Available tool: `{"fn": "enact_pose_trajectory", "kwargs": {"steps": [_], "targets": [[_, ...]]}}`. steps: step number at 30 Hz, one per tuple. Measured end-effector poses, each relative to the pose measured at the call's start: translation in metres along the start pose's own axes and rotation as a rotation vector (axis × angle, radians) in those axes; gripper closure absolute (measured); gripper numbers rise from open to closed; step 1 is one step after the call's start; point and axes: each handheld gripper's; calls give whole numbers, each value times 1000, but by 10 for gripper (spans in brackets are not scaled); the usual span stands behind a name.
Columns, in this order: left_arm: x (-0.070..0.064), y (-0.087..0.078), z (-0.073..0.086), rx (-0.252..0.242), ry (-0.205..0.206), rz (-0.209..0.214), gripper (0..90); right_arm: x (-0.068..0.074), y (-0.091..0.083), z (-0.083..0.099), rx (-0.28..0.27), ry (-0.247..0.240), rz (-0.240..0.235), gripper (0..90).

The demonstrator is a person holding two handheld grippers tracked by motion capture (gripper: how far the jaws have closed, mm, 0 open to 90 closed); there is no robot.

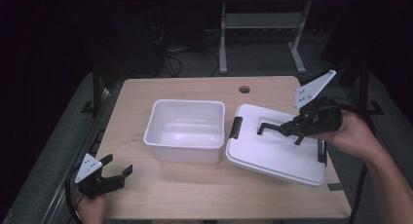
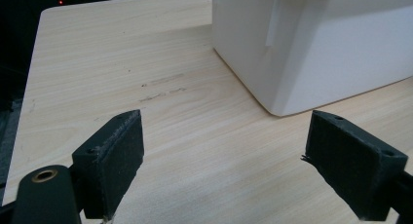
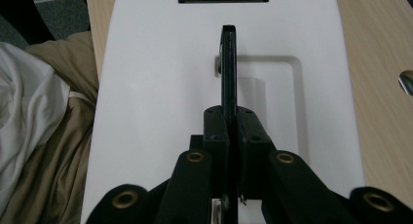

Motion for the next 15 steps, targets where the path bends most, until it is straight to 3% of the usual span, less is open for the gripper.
{"fn": "enact_pose_trajectory", "kwargs": {"steps": [6, 15], "targets": [[-1, -1, 0, -8, 1, -5, 133, 0, 1, 20, 10, 27, 0, 846], [-1, -2, 0, -16, 1, -8, 132, 4, 7, 34, 20, 37, 1, 845]]}}
Point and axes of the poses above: each handheld gripper's, and its own axes: y roughly forward along the jaws, z roughly out of its underside, x roughly to its left, and after that the axes turned 15 degrees about z, right-handed
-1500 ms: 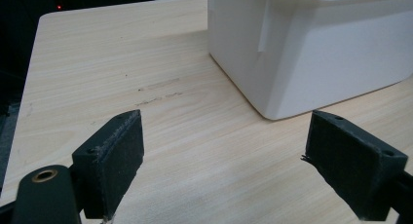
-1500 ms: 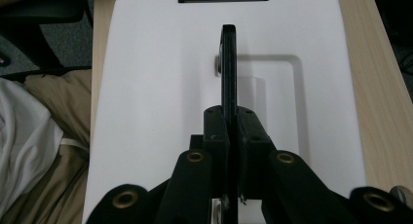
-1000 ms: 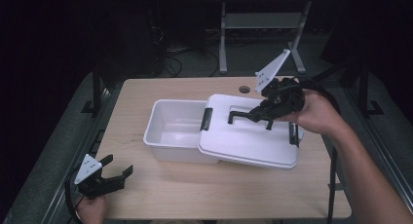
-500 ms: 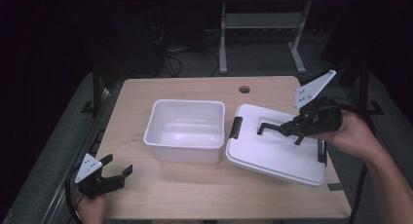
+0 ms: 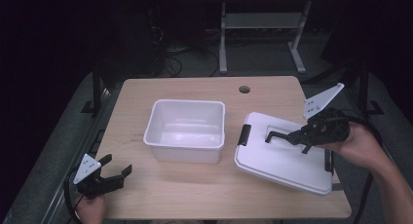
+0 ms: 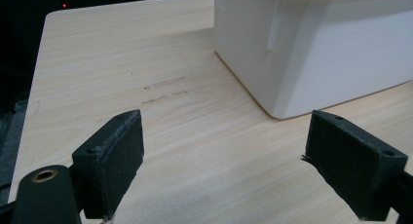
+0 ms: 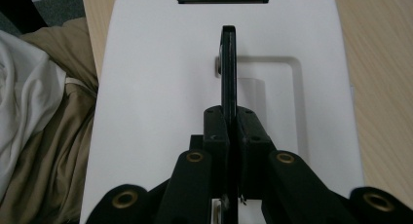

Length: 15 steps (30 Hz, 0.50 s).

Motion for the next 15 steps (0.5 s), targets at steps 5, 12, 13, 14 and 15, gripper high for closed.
{"fn": "enact_pose_trajectory", "kwargs": {"steps": [5, 12, 13, 14, 15], "targets": [[1, 0, 0, 1, 0, -1, 133, 2, 6, 6, 0, 9, -6, 845], [1, 0, 1, 3, -1, -3, 133, 6, 19, 18, -1, 23, -19, 845], [1, 0, 1, 6, 1, -3, 133, 6, 19, 18, -1, 23, -19, 845], [1, 1, 1, 7, 0, -5, 133, 6, 20, 19, -2, 25, -16, 844], [0, 1, 1, 5, -1, -5, 133, 6, 22, 21, -1, 29, -18, 844]]}}
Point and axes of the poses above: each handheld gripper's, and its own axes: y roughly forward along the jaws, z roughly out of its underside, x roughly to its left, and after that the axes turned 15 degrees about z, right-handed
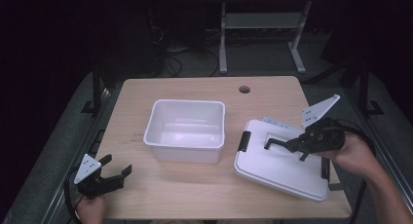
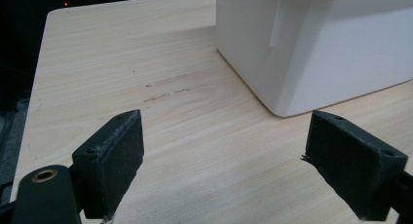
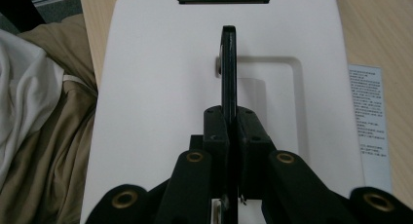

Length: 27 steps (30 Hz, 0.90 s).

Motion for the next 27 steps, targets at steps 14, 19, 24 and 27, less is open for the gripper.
{"fn": "enact_pose_trajectory", "kwargs": {"steps": [14, 19, 24, 27], "targets": [[0, 0, 0, 2, 4, -2, 133, 8, 24, 12, 23, -1, -23, 844], [0, 0, 0, -1, -2, -2, 133, 10, 35, 20, 36, 15, -30, 844], [0, 0, 0, -1, -3, -1, 133, 10, 42, 25, 44, 17, -33, 844], [0, 1, 0, 1, 0, 0, 133, 10, 49, 29, 52, 26, -36, 844]]}}
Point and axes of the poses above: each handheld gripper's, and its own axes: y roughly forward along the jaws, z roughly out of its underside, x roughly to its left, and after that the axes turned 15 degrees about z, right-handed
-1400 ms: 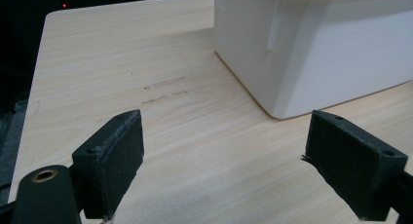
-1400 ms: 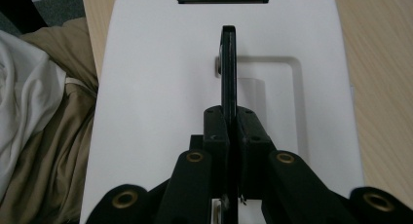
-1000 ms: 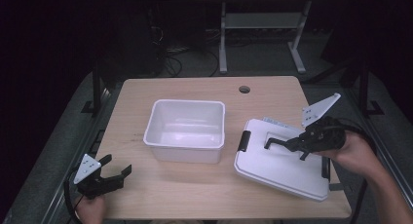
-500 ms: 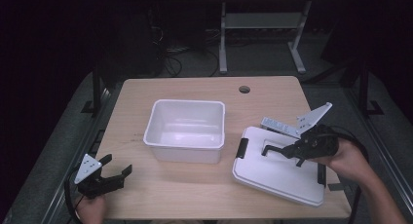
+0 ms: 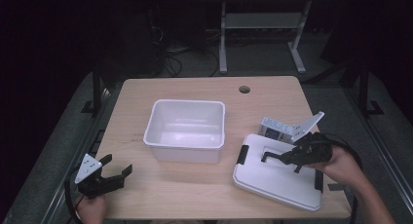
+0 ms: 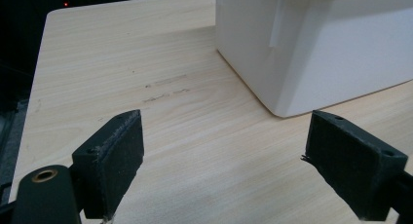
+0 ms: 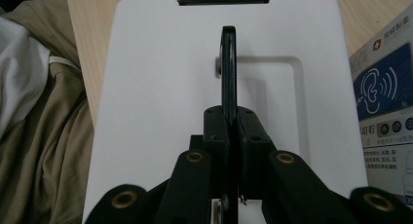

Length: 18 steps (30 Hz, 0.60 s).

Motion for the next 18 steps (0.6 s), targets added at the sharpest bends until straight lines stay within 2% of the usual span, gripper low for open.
{"fn": "enact_pose_trajectory", "kwargs": {"steps": [18], "targets": [[0, 0, 0, 3, 2, -1, 133, 1, 24, 10, 31, 16, 0, 842]]}}
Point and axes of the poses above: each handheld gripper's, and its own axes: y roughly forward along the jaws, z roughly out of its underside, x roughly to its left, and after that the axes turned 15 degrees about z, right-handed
